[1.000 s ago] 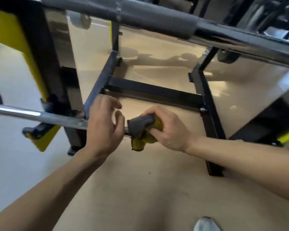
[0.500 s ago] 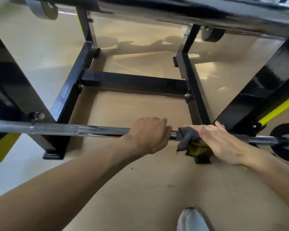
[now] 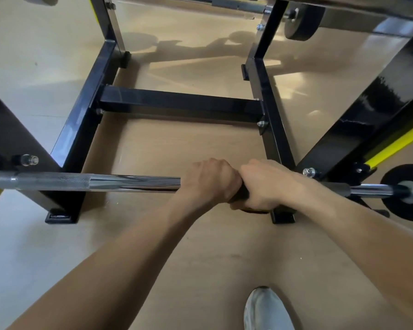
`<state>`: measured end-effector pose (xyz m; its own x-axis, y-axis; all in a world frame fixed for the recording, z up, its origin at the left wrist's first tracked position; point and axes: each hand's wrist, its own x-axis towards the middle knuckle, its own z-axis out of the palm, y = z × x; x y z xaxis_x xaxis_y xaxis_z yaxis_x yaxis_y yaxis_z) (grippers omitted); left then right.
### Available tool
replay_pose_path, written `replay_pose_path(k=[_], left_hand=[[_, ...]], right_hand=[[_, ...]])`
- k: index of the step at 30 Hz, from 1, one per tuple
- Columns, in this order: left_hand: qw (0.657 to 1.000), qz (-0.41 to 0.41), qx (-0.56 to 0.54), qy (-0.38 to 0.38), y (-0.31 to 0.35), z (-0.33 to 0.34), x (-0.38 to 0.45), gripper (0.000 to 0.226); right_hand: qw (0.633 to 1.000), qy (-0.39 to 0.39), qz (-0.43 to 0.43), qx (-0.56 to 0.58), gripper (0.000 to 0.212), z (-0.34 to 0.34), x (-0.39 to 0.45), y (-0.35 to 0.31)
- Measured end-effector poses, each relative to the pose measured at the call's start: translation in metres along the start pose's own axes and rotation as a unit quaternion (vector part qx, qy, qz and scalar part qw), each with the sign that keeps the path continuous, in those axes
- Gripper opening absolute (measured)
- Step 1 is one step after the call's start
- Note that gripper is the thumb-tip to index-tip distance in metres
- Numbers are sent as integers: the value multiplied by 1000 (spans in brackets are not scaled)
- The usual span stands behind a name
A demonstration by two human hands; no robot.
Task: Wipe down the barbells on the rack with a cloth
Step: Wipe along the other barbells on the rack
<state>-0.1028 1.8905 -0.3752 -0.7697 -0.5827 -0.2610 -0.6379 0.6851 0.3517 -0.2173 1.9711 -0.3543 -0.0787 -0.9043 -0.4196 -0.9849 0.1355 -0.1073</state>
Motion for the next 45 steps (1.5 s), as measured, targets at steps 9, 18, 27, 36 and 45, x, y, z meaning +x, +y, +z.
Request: replay_pose_path(k=[9,18,27,36,45], left_hand=[[979,120,146,70,-6,6,-6,17],[976,62,195,72,0,15,-3,28],[955,126,244,110,-2,9,-11,17],[961,86,236,116,5,13,-10,15],[963,46,252,83,12,9,-9,19]], right_hand=[[993,65,93,-42,36,22,-53,68],[974,125,182,-54,25,28,-51,51],[974,223,-8,-29,36,43,-29,16],[958,203,194,-63,28,47,-88,93],[982,182,18,-48,26,31,-22,11]])
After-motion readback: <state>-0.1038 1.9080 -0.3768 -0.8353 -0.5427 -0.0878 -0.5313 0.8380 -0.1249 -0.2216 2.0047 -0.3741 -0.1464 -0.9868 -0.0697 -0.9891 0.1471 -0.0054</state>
